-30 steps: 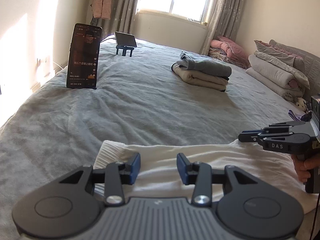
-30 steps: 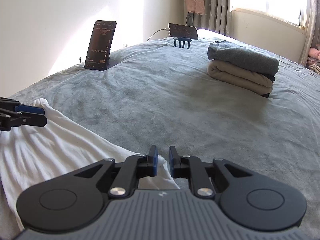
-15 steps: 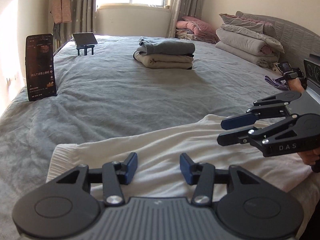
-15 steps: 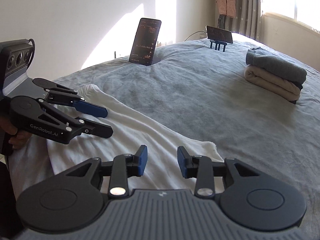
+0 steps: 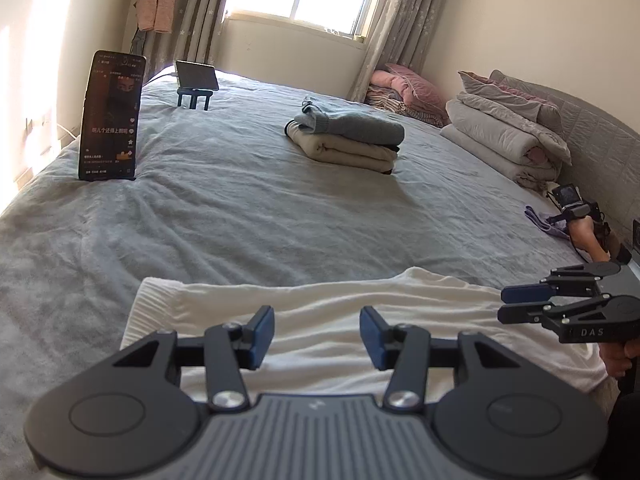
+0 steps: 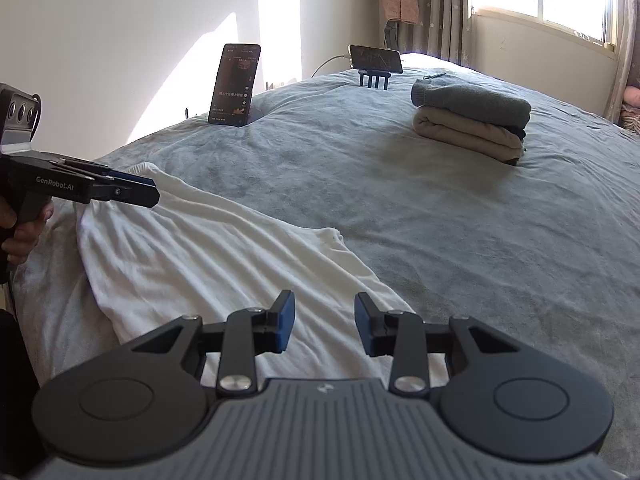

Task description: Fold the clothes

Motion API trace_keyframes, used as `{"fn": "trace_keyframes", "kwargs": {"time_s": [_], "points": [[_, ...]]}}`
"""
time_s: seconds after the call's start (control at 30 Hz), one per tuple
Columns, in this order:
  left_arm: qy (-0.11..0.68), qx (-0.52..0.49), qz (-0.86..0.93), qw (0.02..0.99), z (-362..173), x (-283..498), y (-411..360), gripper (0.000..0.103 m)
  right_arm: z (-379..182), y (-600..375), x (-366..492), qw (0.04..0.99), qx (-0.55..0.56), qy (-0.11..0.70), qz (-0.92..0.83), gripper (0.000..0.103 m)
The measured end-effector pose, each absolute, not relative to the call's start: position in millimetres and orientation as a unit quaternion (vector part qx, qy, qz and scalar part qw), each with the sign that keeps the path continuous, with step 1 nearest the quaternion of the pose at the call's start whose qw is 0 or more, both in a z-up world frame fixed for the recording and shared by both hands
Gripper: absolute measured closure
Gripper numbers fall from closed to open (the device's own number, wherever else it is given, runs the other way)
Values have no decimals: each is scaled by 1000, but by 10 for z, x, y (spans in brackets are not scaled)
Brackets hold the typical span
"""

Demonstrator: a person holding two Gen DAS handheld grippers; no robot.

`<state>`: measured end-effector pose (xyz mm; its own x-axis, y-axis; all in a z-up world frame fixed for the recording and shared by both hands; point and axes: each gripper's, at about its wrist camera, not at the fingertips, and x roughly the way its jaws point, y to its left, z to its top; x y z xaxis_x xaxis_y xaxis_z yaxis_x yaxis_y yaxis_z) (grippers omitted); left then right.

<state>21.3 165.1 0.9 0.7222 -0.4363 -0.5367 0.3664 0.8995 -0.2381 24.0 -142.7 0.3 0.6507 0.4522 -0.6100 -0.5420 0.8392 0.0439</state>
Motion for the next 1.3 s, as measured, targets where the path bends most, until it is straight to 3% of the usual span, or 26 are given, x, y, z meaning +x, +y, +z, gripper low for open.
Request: {"fn": "trace_keyframes", "kwargs": {"time_s": [0.43,1.3], "points": [[286,-1,-291,913,198,84,1093,51,65,-1649,-152,909,-88,315,259,62],[287,151,-396,859,-155,-526,400,49,-48,-1899,-661,908,-73,344,228,58]]}}
